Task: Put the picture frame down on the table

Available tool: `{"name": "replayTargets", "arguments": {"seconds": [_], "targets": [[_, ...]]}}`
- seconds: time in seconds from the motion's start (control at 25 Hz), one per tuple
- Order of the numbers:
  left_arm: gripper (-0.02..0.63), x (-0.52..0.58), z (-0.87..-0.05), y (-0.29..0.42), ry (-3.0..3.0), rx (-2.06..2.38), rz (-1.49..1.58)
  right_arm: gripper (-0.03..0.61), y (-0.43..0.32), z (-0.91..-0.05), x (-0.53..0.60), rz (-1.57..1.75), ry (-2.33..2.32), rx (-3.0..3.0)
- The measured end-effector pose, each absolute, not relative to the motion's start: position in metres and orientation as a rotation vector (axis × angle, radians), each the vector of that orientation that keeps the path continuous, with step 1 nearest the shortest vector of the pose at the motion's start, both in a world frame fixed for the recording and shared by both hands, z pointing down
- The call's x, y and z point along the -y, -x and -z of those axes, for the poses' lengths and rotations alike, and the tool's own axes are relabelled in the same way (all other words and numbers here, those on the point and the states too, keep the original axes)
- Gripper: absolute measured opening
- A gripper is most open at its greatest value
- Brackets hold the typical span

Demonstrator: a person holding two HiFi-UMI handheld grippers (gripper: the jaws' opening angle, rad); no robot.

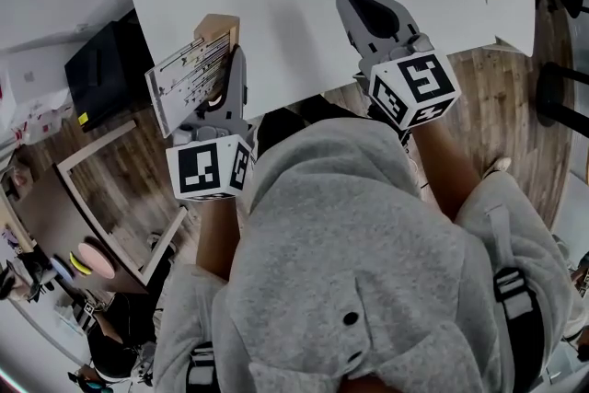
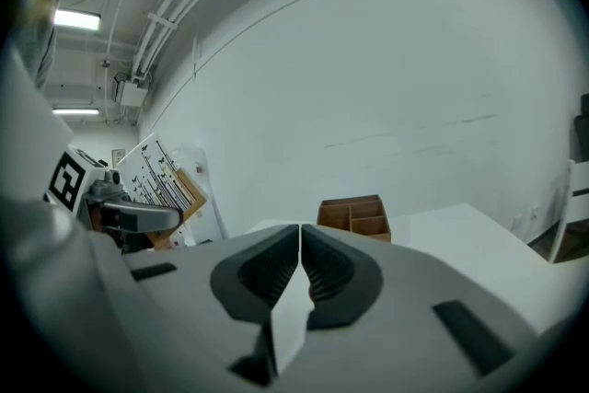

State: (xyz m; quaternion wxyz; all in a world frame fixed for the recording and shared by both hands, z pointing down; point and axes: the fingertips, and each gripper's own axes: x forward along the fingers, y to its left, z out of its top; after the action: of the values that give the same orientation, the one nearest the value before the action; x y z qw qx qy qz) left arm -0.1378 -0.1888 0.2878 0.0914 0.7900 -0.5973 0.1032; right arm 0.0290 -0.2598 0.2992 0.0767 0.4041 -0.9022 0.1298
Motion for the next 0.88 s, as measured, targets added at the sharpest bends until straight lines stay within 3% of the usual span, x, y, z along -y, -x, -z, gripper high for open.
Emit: {"name": "replayTargets", "arguments": {"seconds": [0.88], "targets": [[0.196,0.208,-0.305,0.145,-2.315,1.794,-0.404,0.029,-0.025,-0.312,0.278,-0.454,-1.188,2.718]]}}
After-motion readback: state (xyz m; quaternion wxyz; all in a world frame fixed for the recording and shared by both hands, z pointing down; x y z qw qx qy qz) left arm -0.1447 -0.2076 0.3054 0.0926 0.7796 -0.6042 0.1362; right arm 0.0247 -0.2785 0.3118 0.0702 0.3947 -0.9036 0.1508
